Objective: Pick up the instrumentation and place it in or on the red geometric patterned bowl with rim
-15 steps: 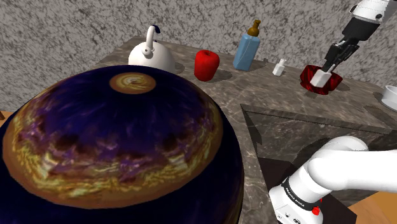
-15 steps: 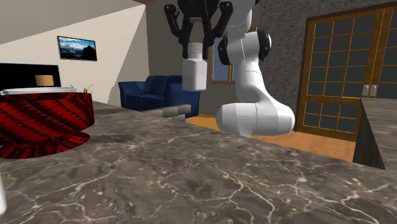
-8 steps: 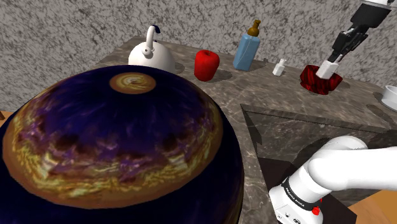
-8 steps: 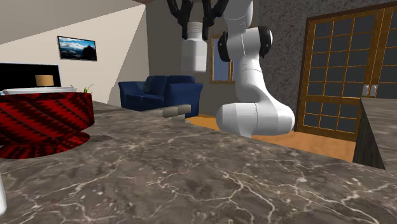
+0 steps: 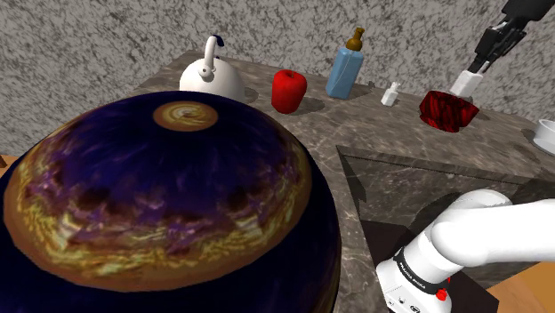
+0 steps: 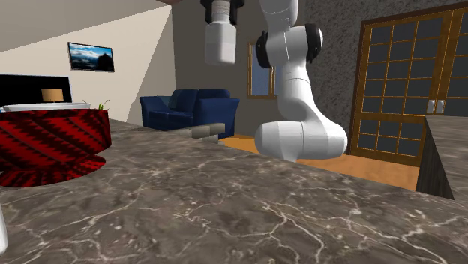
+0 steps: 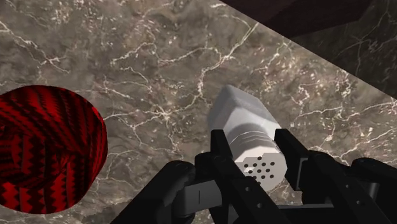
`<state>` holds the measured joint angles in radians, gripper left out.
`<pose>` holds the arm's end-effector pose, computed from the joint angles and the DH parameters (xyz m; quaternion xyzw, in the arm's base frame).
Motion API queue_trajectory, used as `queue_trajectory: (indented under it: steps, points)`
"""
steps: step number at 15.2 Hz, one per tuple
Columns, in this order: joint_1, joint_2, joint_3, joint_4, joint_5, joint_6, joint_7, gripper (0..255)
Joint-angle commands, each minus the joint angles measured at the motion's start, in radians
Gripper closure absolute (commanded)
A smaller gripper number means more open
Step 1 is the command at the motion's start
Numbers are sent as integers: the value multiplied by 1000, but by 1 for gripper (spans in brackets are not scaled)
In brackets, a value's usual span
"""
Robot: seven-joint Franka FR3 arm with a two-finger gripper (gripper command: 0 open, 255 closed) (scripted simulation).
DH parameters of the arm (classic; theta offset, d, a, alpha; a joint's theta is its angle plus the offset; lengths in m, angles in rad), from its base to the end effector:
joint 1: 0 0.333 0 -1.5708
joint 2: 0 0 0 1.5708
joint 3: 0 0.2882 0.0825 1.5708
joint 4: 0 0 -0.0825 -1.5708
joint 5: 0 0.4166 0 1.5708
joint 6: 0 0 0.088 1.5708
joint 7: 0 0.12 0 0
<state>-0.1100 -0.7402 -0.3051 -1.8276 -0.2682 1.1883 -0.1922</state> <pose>0.2462 -0.2170 0.7386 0.9906 -0.1310 0.0261 0.0284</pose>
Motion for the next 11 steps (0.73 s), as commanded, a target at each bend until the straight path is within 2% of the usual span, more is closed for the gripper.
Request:
queue_trajectory:
  steps: [1, 7, 11]
  points:
    - [6, 40, -46, 47, -18, 4, -46, 255]
    - [40, 205, -215, 221, -40, 31, -201, 255]
    - [71, 350, -361, 372, -8, 43, -326, 255]
